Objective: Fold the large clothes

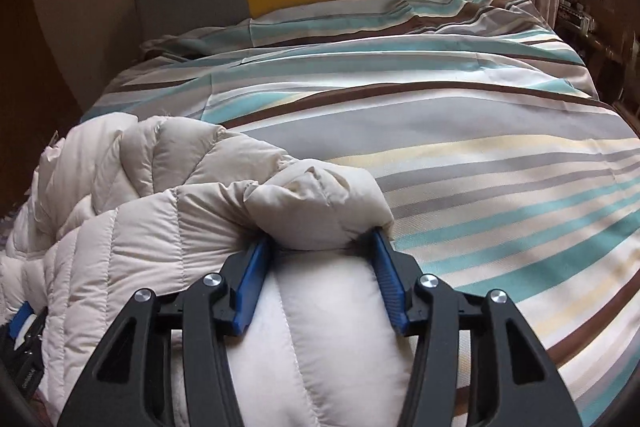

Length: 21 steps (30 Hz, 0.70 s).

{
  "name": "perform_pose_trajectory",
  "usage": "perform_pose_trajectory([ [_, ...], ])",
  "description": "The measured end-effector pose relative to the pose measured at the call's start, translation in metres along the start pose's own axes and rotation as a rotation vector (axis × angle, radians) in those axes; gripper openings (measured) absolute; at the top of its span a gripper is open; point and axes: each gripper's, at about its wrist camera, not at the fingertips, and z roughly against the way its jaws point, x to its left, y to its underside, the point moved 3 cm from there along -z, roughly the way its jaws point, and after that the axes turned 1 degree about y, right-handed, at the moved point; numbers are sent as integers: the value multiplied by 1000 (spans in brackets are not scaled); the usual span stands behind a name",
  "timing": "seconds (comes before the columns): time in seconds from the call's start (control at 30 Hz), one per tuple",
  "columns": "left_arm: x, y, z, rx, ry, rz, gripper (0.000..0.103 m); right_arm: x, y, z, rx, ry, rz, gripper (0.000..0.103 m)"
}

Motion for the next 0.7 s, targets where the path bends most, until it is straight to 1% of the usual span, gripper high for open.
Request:
perform_pose_trajectory([
  [0.03, 1, -1, -1, 0, -1, 0, 71, 0, 1, 7, -6, 1, -3, 54],
  [0.13, 2, -2, -1, 2, -3, -1, 71, 2, 14, 47, -67, -32, -21, 58],
  [0.2, 1, -2, -1, 2, -6, -3, 71, 11, 25, 69, -105, -56, 10, 58],
  [0.23, 1, -2, 0, 3, -8, -5, 72, 17, 32, 76, -107, -67, 44, 56],
  [0.27, 0, -2, 0, 2, -10, -7, 72, 24, 38, 76, -89, -63, 83, 47],
  [0.33, 0, -2, 1, 3, -8, -5, 72, 29, 50, 65, -45, -19, 137, 35],
  [0.37, 0, -2, 2, 3, -5, -3, 72, 27, 55, 58, -28, -13, 142, 35],
  [0.43, 2, -2, 2, 3, 7, 6, 73, 24, 59, 47, -9, -33, 127, 35],
  [0.57, 2, -2, -1, 7, -1, -2, 74, 27, 63, 44, -26, 3, 163, 35],
  [0.7, 1, -3, -1, 9, -4, -5, 74, 25, 65, 44, -32, 4, 165, 36],
])
